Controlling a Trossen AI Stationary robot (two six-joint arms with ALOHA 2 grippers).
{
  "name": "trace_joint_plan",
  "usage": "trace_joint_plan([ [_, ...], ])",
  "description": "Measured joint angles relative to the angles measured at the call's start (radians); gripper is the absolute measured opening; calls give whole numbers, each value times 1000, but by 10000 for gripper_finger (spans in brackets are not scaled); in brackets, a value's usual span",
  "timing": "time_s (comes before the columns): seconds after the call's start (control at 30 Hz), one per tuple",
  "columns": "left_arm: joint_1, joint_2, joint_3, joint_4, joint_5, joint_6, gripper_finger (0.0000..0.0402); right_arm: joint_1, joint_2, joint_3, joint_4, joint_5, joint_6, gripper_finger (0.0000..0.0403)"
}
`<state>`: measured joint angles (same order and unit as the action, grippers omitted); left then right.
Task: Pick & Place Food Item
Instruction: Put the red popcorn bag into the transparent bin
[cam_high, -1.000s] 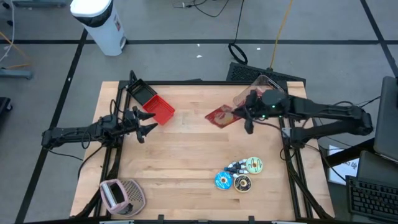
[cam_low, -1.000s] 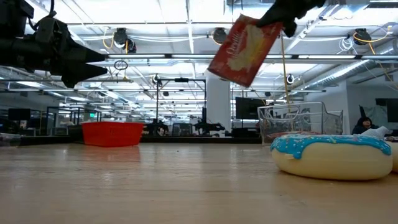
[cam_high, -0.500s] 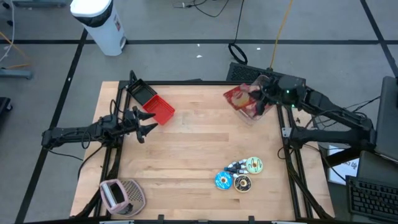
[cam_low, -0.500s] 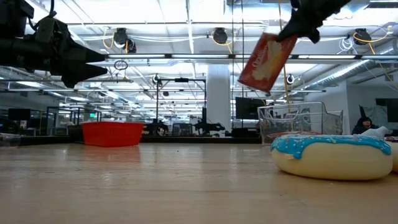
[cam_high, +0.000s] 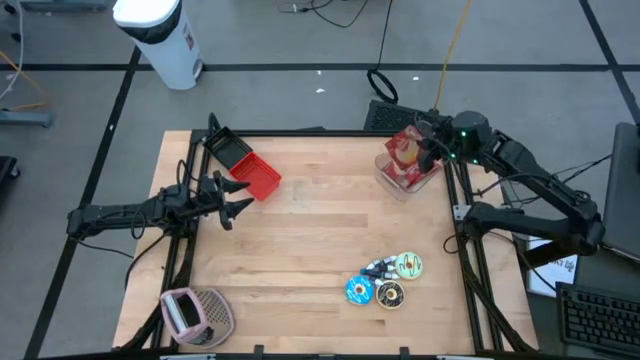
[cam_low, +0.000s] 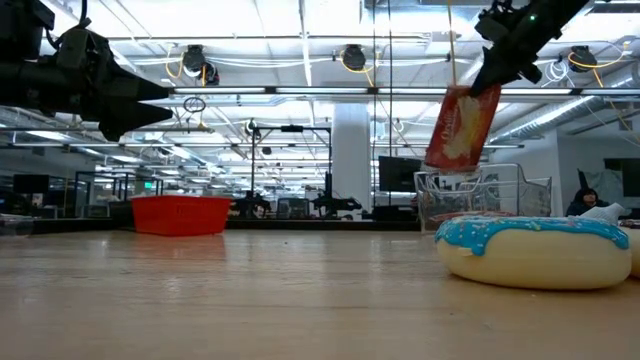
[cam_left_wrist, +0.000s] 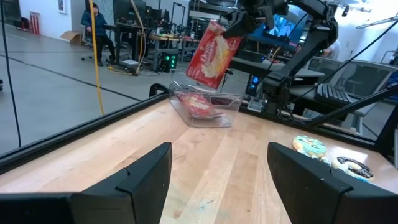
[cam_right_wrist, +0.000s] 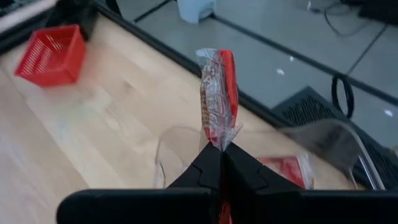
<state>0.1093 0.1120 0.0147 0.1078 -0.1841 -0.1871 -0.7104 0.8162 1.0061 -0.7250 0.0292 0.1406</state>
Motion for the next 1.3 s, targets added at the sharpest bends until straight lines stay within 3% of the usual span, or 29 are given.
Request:
trace_joint_plan([
  [0.27, 0, 0, 0, 0, 0, 0, 267, -30, 7, 0, -141, -8, 26, 0],
  [0.5, 0, 0, 0, 0, 0, 0, 267, -28, 46, -1, -146, -87, 31, 0],
  [0.93, 0, 0, 0, 0, 0, 0, 267, -28, 121, -58, -81, -82, 21, 2],
  [1.3, 0, 0, 0, 0, 0, 0, 267, -28, 121, -58, -72, 1, -7, 14],
])
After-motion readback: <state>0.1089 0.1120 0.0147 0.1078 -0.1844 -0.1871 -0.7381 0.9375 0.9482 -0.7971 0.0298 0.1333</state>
